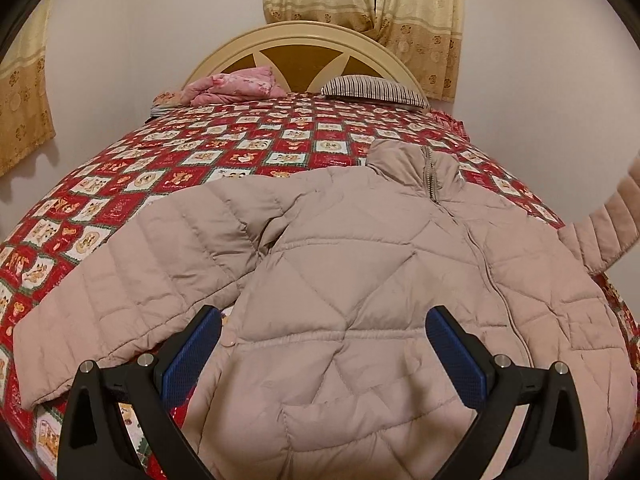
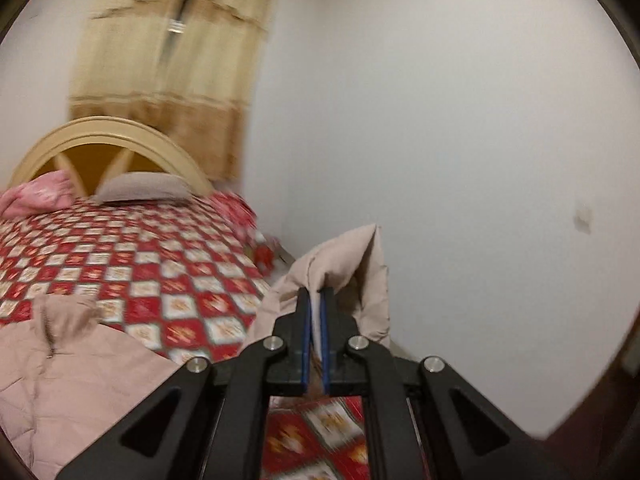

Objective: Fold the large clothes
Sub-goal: 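Lift the sleeve with the right tool, fold it across the jacket body, release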

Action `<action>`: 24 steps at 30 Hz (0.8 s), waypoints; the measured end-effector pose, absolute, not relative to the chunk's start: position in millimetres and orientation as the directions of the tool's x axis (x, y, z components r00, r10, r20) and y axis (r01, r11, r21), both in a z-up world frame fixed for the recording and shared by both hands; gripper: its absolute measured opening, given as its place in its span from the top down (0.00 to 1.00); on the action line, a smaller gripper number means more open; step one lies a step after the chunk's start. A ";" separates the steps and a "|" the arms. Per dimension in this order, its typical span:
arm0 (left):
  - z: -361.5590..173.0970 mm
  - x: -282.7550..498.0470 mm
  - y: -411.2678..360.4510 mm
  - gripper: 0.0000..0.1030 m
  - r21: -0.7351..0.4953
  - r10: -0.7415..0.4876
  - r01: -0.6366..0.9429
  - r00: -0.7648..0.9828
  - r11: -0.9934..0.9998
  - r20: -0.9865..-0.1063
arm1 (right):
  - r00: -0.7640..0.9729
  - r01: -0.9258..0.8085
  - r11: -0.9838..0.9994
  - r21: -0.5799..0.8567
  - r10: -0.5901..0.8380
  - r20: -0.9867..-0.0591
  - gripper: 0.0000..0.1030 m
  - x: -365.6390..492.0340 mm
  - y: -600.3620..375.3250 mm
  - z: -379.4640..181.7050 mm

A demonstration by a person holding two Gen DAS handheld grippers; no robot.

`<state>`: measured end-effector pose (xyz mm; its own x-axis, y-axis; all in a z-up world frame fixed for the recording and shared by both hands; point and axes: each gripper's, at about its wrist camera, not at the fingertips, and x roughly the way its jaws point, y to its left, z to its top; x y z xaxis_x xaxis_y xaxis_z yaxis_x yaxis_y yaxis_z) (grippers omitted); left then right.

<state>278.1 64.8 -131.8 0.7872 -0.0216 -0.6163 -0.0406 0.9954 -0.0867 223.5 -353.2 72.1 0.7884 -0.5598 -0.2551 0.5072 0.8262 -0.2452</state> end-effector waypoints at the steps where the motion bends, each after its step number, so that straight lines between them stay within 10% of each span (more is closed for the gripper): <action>1: -132.3 276.5 65.3 0.01 -0.089 -0.024 -0.040 0.787 0.995 -0.616 | 0.806 0.480 0.835 -0.268 -0.541 -0.241 0.95 229.7 -339.7 74.0; 11: -127.1 264.7 78.6 0.01 -0.089 -0.013 -0.049 0.809 0.995 -0.588 | 0.938 0.166 0.879 -0.447 -0.281 -0.203 0.95 281.8 -194.6 48.5; 24: -105.6 246.1 98.0 0.01 -0.056 0.019 -0.060 0.833 0.997 -0.553 | 0.884 -0.176 0.892 -0.417 -0.043 -0.466 0.95 328.9 -68.9 -75.4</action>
<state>246.1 98.0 -105.6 0.8328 0.0192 -0.5532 -0.0604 0.9966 -0.0563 328.9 -68.9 -75.4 0.8838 -0.0430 -0.4658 -0.1761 0.8919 -0.4165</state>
